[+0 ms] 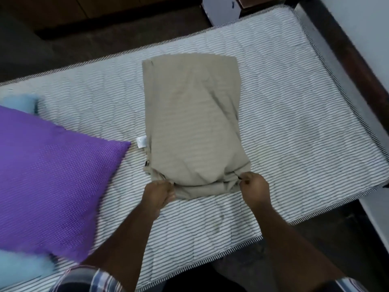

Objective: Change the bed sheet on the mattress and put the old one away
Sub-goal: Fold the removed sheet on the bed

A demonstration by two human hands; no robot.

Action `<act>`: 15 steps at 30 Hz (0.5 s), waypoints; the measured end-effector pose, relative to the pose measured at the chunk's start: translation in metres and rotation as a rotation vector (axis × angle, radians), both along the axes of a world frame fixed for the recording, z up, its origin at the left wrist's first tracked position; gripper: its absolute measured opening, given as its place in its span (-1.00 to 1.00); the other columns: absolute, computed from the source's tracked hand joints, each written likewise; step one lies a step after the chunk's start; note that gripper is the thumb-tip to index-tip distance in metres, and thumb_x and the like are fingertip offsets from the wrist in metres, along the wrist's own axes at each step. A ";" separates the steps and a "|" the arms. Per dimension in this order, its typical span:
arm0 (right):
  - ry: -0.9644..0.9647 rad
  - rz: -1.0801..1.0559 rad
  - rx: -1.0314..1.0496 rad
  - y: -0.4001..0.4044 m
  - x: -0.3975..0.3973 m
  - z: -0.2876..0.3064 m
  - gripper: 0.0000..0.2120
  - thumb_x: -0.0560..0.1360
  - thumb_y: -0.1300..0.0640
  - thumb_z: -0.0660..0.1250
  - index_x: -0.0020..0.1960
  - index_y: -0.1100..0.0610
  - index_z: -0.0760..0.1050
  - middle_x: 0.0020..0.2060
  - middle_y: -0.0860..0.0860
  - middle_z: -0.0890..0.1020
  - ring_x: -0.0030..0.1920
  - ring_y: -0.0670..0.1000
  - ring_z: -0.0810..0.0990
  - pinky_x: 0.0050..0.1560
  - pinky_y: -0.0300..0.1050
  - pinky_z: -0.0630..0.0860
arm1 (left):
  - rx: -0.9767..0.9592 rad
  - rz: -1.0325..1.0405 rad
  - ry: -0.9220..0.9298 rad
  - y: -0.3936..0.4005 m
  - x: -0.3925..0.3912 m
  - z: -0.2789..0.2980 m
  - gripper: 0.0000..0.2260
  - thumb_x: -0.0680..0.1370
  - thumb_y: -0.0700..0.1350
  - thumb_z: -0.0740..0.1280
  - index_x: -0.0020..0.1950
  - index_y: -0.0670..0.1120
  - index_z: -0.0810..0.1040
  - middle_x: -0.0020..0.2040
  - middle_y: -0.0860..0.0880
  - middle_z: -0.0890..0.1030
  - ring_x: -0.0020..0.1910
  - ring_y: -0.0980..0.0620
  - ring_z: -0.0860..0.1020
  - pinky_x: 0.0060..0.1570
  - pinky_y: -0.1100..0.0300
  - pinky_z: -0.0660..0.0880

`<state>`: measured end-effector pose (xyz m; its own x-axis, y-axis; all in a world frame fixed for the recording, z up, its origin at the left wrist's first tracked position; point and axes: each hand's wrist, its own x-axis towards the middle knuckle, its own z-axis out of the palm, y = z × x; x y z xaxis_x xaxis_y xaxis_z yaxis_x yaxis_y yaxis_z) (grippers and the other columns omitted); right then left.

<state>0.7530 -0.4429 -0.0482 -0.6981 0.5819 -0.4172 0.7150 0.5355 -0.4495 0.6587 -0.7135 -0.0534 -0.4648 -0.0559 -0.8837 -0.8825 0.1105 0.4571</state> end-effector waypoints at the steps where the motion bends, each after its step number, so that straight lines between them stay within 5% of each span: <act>1: 0.005 0.032 0.042 0.003 -0.003 -0.011 -0.78 0.43 0.11 0.24 -0.21 0.20 0.61 -0.25 0.20 0.65 -0.13 0.26 0.62 -0.16 -0.01 0.48 | 0.042 0.079 -0.019 0.006 0.000 -0.010 -0.93 0.59 -0.27 0.36 -0.07 -0.14 0.56 -0.18 -0.12 0.59 -0.28 0.00 0.57 -0.37 0.20 0.61; 3: -0.016 0.102 0.103 0.010 -0.010 -0.030 -0.79 0.37 0.11 0.25 -0.22 0.24 0.56 -0.29 0.25 0.58 -0.20 0.29 0.57 -0.23 0.01 0.44 | 0.094 0.143 -0.026 0.017 -0.003 -0.029 -0.96 0.60 -0.19 0.39 0.03 -0.09 0.55 -0.18 -0.06 0.60 -0.31 0.07 0.57 -0.34 0.20 0.63; 9: -0.016 0.094 0.106 0.015 -0.003 -0.065 -0.85 0.48 0.24 0.34 -0.03 0.24 0.65 -0.09 0.23 0.67 -0.02 0.27 0.63 -0.03 0.02 0.56 | 0.204 0.358 0.162 0.011 0.000 -0.047 -0.89 0.64 -0.10 0.34 -0.07 0.00 0.47 -0.31 -0.01 0.50 -0.43 0.15 0.51 -0.45 0.28 0.53; 12: 0.179 -0.118 0.119 0.032 0.024 -0.046 -0.92 0.45 0.34 0.34 -0.14 0.26 0.61 -0.16 0.16 0.66 -0.07 0.21 0.62 -0.16 -0.15 0.38 | 0.344 0.480 0.280 -0.015 0.008 -0.015 -0.95 0.62 -0.05 0.35 0.00 -0.01 0.52 -0.22 0.02 0.63 -0.27 0.09 0.62 -0.26 0.21 0.61; 15: 0.218 0.041 0.103 0.031 0.035 -0.031 -0.92 0.48 0.28 0.38 -0.08 0.18 0.64 -0.13 0.10 0.68 -0.03 0.17 0.63 -0.12 -0.15 0.39 | 0.535 0.493 0.285 -0.011 0.009 0.020 -0.94 0.62 -0.09 0.30 0.00 -0.02 0.56 -0.11 0.07 0.70 -0.11 0.09 0.69 -0.10 0.20 0.64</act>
